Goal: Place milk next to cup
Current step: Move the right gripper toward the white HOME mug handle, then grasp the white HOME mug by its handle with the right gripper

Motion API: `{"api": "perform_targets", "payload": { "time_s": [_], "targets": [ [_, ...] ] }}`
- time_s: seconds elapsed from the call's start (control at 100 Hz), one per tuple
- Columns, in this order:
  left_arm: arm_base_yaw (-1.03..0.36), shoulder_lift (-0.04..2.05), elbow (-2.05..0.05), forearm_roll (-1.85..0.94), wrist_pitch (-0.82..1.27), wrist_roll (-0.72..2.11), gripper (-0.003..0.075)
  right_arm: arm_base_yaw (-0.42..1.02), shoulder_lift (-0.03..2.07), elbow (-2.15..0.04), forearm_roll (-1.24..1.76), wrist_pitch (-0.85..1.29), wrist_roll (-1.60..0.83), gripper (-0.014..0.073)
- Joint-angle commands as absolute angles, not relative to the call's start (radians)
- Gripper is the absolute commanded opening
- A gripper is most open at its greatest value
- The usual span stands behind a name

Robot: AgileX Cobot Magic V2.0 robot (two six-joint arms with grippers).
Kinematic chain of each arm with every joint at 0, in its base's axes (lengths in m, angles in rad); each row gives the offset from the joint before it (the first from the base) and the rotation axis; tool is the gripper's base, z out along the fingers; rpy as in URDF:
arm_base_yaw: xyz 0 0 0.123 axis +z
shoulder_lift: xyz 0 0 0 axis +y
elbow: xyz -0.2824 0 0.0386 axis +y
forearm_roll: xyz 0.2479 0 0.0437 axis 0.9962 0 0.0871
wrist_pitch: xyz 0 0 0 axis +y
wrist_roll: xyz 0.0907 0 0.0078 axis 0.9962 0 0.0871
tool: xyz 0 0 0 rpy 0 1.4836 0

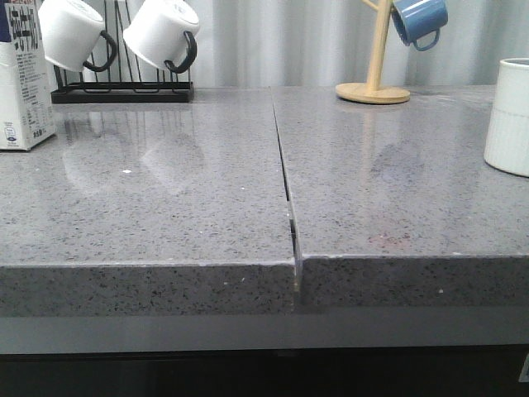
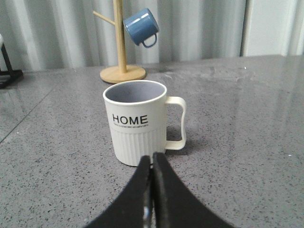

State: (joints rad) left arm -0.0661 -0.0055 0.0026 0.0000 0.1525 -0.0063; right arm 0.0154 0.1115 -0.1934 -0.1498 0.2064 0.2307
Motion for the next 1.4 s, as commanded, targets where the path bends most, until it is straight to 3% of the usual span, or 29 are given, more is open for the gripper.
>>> {"api": "perform_targets", "payload": {
  "time_s": [0.0, 0.34, 0.41, 0.54, 0.63, 0.91, 1.39],
  "targets": [
    [-0.065, -0.038, 0.043, -0.007, 0.070, -0.009, -0.0021, 0.015, 0.209, -0.304, -0.157, 0.196, 0.226, -0.0061],
    [-0.065, -0.038, 0.043, -0.007, 0.070, -0.009, -0.0021, 0.015, 0.499, -0.383, -0.157, 0.123, 0.226, -0.0041],
    [-0.065, -0.038, 0.043, -0.007, 0.070, -0.009, -0.0021, 0.015, 0.554, -0.383, -0.157, 0.102, 0.226, 0.0034],
    [-0.065, -0.038, 0.043, -0.007, 0.070, -0.009, -0.0021, 0.012, 0.648, -0.383, -0.157, 0.053, 0.226, 0.0283],
    [-0.065, -0.038, 0.043, -0.007, 0.070, -0.009, -0.0021, -0.007, 0.701, -0.383, -0.159, 0.009, 0.226, 0.0363],
    [-0.065, -0.038, 0.043, -0.007, 0.070, -0.009, -0.0021, -0.146, 0.875, -0.383, -0.160, -0.220, 0.226, 0.0360],
    [-0.065, -0.038, 0.043, -0.007, 0.070, -0.009, -0.0021, -0.177, 1.207, -0.383, -0.116, -0.605, 0.220, 0.0360]
  ]
}}
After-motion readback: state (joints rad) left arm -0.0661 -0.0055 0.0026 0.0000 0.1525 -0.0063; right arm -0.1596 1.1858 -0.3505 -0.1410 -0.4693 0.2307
